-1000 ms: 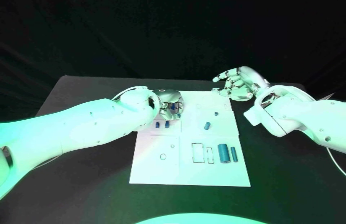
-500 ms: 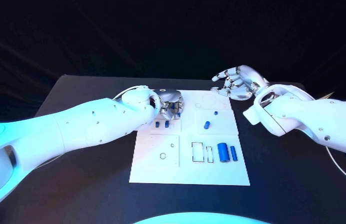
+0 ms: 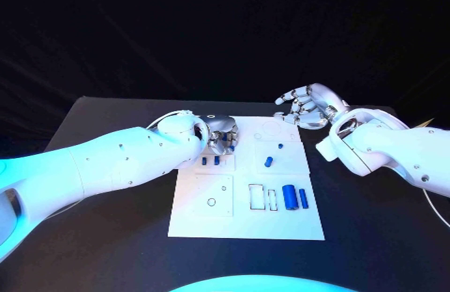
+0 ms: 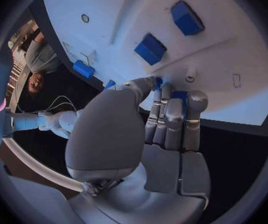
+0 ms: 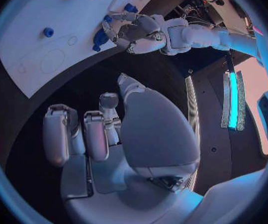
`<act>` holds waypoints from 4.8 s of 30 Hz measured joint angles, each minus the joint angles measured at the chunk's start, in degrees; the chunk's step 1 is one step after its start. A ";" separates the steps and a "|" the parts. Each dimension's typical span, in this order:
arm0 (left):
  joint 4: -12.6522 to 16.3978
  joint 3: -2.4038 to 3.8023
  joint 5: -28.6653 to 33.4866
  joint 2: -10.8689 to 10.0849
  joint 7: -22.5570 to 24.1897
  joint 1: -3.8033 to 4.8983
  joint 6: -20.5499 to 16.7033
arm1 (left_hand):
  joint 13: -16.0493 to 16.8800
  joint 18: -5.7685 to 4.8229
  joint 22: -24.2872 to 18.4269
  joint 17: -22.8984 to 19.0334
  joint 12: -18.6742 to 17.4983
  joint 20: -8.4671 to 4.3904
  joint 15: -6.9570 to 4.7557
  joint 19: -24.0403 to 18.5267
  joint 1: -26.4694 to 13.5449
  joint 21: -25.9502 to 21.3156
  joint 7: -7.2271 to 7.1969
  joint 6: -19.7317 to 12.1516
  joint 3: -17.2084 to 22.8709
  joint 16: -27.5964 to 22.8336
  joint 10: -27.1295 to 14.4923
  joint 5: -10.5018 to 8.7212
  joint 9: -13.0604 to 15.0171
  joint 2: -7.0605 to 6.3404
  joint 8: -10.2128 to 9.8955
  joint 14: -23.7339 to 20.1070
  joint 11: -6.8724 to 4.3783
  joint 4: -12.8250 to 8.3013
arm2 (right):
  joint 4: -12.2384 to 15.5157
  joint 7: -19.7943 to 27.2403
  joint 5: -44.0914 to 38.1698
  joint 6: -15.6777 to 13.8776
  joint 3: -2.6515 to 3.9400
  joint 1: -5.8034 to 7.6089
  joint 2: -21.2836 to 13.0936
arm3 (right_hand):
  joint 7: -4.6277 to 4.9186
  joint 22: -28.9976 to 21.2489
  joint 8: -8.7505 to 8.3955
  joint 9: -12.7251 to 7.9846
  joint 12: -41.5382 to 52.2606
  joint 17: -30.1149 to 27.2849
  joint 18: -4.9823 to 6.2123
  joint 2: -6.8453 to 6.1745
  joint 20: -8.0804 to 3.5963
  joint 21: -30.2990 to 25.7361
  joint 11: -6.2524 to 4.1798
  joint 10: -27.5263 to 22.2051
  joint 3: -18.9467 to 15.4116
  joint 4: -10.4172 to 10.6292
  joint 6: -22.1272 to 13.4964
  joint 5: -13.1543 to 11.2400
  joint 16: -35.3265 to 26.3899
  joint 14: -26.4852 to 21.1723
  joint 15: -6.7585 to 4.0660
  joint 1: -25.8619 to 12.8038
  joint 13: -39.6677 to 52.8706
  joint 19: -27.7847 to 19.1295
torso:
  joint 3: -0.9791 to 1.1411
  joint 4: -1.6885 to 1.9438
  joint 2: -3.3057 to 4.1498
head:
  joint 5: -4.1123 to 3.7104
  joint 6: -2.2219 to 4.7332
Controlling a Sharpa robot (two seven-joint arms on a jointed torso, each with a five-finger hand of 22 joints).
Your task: Assemble the parts on the task board
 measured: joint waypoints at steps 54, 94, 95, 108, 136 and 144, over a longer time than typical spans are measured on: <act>6.78 3.00 6.54 -10.48 0.34 -0.51 -3.07 | -0.25 -1.76 5.87 4.64 -2.89 -1.83 -1.85 4.49 -0.50 4.46 -1.46 7.14 2.82 3.25 6.87 -0.80 -0.09 2.23 -1.10 4.45 -1.72 -3.82 | -0.53 0.01 0.00 0.03 0.00 -0.21 0.00 | 0.00 0.02 0.24 0.01 0.00 -0.01 0.00 -0.23 -0.21 0.00 0.01 0.01 0.16 -0.16 0.00 0.00 0.00 -0.20 -0.20 -0.23 0.01 -0.21 | -0.14 0.61 -0.70 | -0.14 0.33; 4.37 2.89 6.79 -8.54 -0.18 -1.83 -1.71 | -0.29 -1.75 5.96 4.49 -3.16 -1.83 -1.85 4.48 -0.95 4.45 -1.46 7.41 2.83 3.25 7.41 -0.67 -0.20 1.76 -1.12 4.45 -1.85 -4.14 | -0.41 -0.02 0.00 0.02 -0.01 -0.25 0.04 | 0.00 0.00 0.23 0.02 0.00 0.02 0.00 -0.23 -0.20 0.00 0.10 0.10 0.15 -0.16 0.00 0.00 0.00 -0.20 -0.20 -0.23 0.01 -0.20 | -0.09 0.49 -0.58 | -0.02 -0.20; 4.35 2.89 6.78 -8.51 -0.24 -1.83 -1.71 | -0.29 -1.75 5.96 4.49 -3.16 -1.83 -1.85 4.48 -0.96 4.45 -1.52 7.47 2.83 3.25 7.50 -0.67 -0.20 1.76 -1.12 4.45 -1.93 -4.14 | -0.41 -0.02 0.00 0.02 0.00 -0.25 0.04 | 0.00 0.00 0.23 0.02 0.00 0.02 0.00 -0.23 -0.20 0.00 0.10 0.10 0.16 -0.16 0.00 0.00 0.00 -0.20 -0.20 -0.23 0.01 -0.20 | -0.09 0.49 -0.58 | -0.02 -0.21; 4.19 2.92 6.76 -8.30 -0.91 -1.82 -1.69 | -0.28 -1.75 5.96 4.58 -3.16 -1.83 -1.85 4.48 -1.42 4.45 -1.36 7.64 2.83 3.25 7.49 -0.68 -0.21 1.78 -1.17 4.45 -1.93 -4.14 | -0.39 -0.03 0.00 0.03 0.00 -0.25 0.02 | 0.00 -0.01 0.45 0.02 0.00 0.02 0.00 -0.23 -0.42 0.00 0.10 0.10 0.40 0.08 0.00 0.00 0.00 -0.20 -0.20 -0.23 -0.28 0.01 | -0.13 0.49 -0.59 | -0.14 -0.33; 3.78 3.01 7.47 -8.12 -1.16 -1.71 -0.49 | -0.04 -1.75 5.09 4.38 -4.82 -1.33 -1.65 3.97 -3.42 4.15 -1.11 6.95 2.67 3.25 7.69 -0.68 -0.26 0.54 -3.12 4.65 -1.73 -4.28 | -0.55 -0.04 -0.01 0.03 0.00 -0.26 0.22 | 0.00 -0.02 0.44 0.02 0.00 0.00 0.00 -0.23 -0.41 0.00 0.10 0.10 0.56 -0.08 0.00 0.00 0.00 -0.20 -0.20 -0.23 -0.41 0.01 | -0.13 0.49 -0.62 | -0.19 -0.62; 3.66 2.88 7.59 -8.25 -1.18 -1.82 -0.27 | 0.35 -1.75 4.62 3.99 -5.12 -1.21 -1.43 3.42 -4.20 3.67 -0.72 5.18 2.68 3.25 7.69 -0.65 -1.21 0.05 -4.91 4.43 -1.73 -4.28 | -0.64 -0.04 0.00 0.01 0.00 -0.29 0.31 | 0.00 0.03 0.44 0.02 0.00 0.00 -0.01 -0.23 -0.41 0.00 0.10 0.10 0.55 -0.07 0.00 0.00 0.00 -0.20 -0.20 -0.23 -0.41 0.01 | -0.15 0.51 -0.63 | -0.15 -0.66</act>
